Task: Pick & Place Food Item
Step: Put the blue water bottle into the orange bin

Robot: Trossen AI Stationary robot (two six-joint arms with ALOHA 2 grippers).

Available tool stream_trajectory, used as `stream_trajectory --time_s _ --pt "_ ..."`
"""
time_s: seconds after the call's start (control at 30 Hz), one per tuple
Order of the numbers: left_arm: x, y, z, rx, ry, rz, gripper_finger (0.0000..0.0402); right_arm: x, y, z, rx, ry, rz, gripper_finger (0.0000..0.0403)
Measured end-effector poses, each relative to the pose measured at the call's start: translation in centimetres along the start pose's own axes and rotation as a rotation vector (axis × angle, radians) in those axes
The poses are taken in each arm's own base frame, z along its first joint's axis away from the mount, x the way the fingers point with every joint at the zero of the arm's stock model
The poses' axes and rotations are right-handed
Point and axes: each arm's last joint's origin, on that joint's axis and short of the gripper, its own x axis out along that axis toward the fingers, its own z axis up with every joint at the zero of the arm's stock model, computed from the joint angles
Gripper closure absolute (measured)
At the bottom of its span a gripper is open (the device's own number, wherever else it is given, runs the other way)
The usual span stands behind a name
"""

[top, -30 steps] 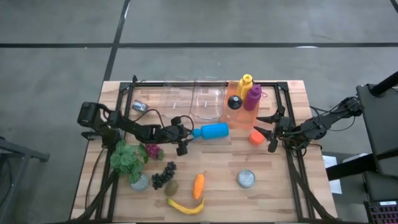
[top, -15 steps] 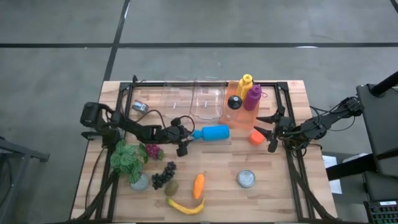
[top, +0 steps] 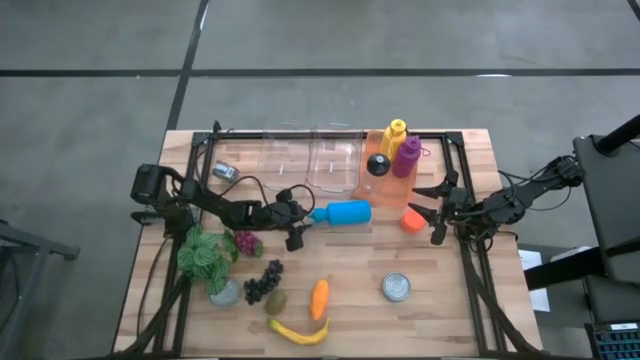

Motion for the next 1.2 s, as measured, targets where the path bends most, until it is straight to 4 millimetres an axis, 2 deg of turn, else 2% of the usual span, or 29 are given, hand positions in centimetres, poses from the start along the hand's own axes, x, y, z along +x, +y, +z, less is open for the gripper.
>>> stream_trajectory --time_s 0.83,1.2 --pt "-0.15 0.03 0.31 0.060 -0.023 0.016 0.0199 0.00 0.00 0.00 -0.001 0.000 0.000 0.0213" --pt "-0.15 0.01 0.33 0.051 -0.024 0.011 0.0281 0.00 0.00 0.00 0.001 0.000 0.000 0.0213"
